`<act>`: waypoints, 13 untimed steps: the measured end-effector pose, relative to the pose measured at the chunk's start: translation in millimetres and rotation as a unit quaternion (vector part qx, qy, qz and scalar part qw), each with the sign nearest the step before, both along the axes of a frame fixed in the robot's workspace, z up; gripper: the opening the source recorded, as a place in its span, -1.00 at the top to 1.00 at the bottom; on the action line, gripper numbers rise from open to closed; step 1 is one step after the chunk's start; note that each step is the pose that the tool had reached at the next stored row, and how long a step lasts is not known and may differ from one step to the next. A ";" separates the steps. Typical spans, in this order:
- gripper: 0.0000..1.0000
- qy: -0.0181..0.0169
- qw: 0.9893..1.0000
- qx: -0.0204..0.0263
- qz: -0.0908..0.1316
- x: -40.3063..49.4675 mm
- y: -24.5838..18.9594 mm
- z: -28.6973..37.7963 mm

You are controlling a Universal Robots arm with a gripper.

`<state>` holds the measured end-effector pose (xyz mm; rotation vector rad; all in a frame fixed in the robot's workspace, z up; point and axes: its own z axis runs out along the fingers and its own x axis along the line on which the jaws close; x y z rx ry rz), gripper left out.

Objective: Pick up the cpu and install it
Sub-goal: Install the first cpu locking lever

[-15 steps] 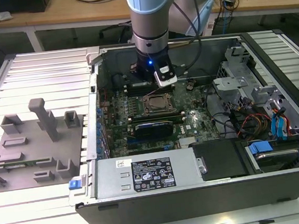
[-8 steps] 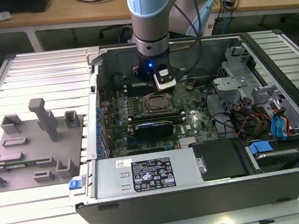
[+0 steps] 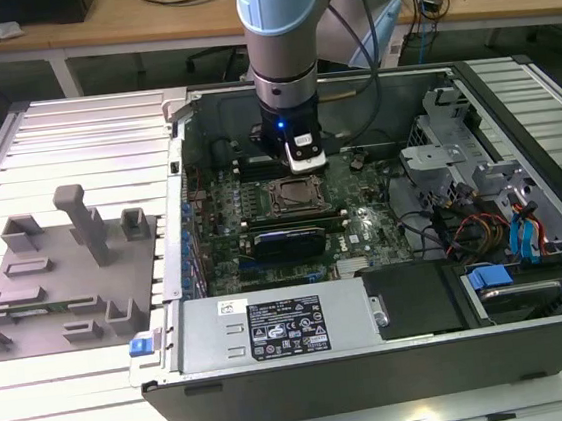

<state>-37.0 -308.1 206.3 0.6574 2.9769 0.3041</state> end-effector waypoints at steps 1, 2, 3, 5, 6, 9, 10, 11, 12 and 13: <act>0.79 0.000 1.000 -0.001 -0.003 0.1 0.0 -0.1; 0.79 0.000 1.000 -0.001 -0.003 0.1 0.0 -0.1; 0.79 0.000 1.000 -0.001 -0.003 0.1 0.0 0.0; 0.79 0.000 1.000 -0.001 -0.003 0.0 0.9 0.0; 0.79 0.000 1.000 -0.002 -0.003 0.1 1.5 0.0; 0.79 0.000 1.000 -0.008 -0.003 0.1 4.9 0.0; 0.79 0.000 1.000 -0.010 -0.003 0.1 5.8 0.0; 0.79 0.000 1.000 -0.011 -0.003 0.1 6.9 -0.1; 0.79 0.000 1.000 -0.012 -0.003 0.1 7.7 -0.1; 0.79 0.000 1.000 -0.013 -0.003 0.1 8.5 0.0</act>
